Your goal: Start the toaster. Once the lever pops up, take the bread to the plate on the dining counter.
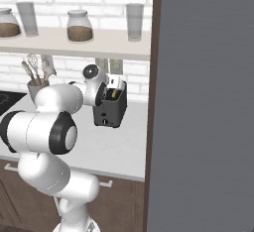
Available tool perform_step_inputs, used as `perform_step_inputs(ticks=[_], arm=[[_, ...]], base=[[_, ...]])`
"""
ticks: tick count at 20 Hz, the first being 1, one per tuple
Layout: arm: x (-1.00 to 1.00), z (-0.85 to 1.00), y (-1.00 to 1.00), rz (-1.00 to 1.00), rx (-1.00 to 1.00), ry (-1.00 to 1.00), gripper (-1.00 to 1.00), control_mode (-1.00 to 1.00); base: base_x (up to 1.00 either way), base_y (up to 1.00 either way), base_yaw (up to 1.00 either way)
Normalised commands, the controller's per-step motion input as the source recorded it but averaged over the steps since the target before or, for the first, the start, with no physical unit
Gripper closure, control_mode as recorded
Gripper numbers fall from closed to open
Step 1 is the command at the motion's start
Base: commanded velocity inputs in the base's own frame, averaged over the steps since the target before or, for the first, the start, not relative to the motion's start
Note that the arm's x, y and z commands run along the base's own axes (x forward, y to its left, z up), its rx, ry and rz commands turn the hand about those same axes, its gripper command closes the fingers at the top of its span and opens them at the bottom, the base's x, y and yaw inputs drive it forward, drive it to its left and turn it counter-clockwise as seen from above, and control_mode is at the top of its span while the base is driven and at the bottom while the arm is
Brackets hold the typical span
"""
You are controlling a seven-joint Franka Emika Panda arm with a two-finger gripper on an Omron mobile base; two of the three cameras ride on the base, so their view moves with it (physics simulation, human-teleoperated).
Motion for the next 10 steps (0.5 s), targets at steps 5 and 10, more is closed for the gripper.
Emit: perform_step_inputs(ticks=[5,10], arm=[[0.0,0.0,0.0,0.0,0.0,0.0,-1.0,-1.0],[0.0,0.0,0.0,0.0,0.0,0.0,-1.0,-1.0]], base=[[0.0,0.0,0.0],[0.0,0.0,0.0]])
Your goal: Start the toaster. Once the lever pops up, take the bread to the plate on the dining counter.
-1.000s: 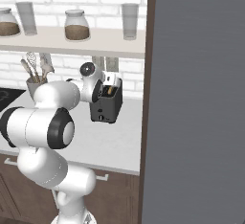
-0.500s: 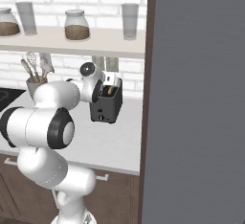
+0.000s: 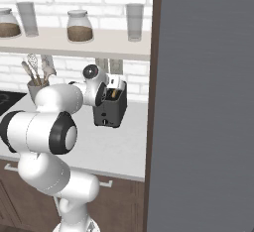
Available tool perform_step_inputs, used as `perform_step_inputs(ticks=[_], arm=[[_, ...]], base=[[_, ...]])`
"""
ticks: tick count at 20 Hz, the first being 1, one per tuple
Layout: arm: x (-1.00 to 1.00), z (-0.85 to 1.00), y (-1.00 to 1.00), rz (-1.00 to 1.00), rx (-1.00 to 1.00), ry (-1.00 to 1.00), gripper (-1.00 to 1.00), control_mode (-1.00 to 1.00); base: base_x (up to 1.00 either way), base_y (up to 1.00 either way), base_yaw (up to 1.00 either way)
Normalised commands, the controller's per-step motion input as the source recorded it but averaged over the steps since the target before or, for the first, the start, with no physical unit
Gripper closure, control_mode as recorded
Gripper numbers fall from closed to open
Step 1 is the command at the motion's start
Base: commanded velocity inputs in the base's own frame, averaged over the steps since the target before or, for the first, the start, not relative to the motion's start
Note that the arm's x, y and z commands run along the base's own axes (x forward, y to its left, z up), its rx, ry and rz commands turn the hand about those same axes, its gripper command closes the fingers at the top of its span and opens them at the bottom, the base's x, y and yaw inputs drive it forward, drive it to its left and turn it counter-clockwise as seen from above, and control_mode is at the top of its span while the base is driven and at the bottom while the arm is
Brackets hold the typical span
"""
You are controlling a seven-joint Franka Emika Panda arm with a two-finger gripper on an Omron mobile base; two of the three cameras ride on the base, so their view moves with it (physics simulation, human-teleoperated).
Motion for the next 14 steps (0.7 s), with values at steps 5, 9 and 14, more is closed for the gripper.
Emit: perform_step_inputs(ticks=[5,9,14], arm=[[0.0,0.0,0.0,0.0,0.0,0.0,-1.0,-1.0],[0.0,0.0,0.0,0.0,0.0,0.0,-1.0,-1.0],[0.0,0.0,0.0,0.0,0.0,0.0,-1.0,-1.0]], base=[[0.0,0.0,0.0],[0.0,0.0,0.0],[0.0,0.0,0.0]])
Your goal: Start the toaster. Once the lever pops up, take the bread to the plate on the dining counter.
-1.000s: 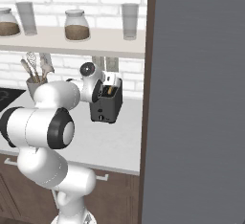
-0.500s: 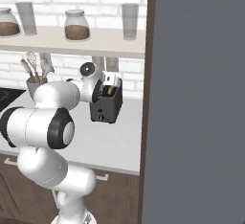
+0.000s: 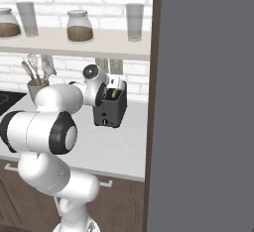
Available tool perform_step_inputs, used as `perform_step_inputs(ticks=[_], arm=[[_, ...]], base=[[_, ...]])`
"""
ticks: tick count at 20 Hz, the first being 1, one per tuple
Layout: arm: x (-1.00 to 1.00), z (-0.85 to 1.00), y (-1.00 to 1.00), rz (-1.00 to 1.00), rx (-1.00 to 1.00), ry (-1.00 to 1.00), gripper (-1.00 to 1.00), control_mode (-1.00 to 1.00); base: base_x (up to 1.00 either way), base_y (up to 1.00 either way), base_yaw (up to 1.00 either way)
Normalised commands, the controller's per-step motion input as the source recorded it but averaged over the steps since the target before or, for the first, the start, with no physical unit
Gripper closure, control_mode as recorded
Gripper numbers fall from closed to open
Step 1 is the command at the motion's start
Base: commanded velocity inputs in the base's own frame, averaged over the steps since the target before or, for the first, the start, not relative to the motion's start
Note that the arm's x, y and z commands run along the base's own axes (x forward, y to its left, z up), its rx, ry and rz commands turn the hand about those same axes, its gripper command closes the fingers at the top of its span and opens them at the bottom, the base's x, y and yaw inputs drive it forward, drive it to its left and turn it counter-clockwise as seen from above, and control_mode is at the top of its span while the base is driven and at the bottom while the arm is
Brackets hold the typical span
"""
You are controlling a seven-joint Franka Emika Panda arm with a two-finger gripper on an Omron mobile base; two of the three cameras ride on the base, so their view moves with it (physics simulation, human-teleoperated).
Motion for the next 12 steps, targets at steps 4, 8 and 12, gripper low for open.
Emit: perform_step_inputs(ticks=[4,8,12], arm=[[0.0,0.0,0.0,0.0,0.0,0.0,-1.0,-1.0],[0.0,0.0,0.0,0.0,0.0,0.0,-1.0,-1.0],[0.0,0.0,0.0,0.0,0.0,0.0,-1.0,-1.0]], base=[[0.0,0.0,0.0],[0.0,0.0,0.0],[0.0,0.0,0.0]])
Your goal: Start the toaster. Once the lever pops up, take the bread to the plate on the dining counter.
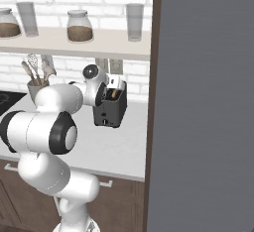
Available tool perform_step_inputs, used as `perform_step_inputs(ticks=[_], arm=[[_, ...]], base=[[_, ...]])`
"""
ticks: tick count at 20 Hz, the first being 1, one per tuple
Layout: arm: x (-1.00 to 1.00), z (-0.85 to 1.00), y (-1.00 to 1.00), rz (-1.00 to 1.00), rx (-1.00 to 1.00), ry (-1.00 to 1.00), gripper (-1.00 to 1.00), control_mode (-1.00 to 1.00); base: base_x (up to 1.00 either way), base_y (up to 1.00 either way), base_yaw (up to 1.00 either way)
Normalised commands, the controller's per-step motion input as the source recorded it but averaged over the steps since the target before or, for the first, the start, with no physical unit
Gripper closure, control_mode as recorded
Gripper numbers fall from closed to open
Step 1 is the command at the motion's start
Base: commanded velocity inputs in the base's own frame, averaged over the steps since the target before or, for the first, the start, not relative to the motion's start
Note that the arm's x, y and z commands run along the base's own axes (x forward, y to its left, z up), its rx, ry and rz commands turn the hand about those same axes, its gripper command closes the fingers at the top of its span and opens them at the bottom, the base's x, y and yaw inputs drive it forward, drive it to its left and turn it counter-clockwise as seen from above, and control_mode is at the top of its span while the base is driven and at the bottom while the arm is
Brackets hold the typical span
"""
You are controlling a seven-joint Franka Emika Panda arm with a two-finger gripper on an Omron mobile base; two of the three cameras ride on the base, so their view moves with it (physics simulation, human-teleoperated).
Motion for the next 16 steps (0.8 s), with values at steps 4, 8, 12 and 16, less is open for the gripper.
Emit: perform_step_inputs(ticks=[4,8,12,16], arm=[[0.0,0.0,0.0,0.0,0.0,0.0,-1.0,-1.0],[0.0,0.0,0.0,0.0,0.0,0.0,-1.0,-1.0],[0.0,0.0,0.0,0.0,0.0,0.0,-1.0,-1.0],[0.0,0.0,0.0,0.0,0.0,0.0,-1.0,-1.0]], base=[[0.0,0.0,0.0],[0.0,0.0,0.0],[0.0,0.0,0.0],[0.0,0.0,0.0]])
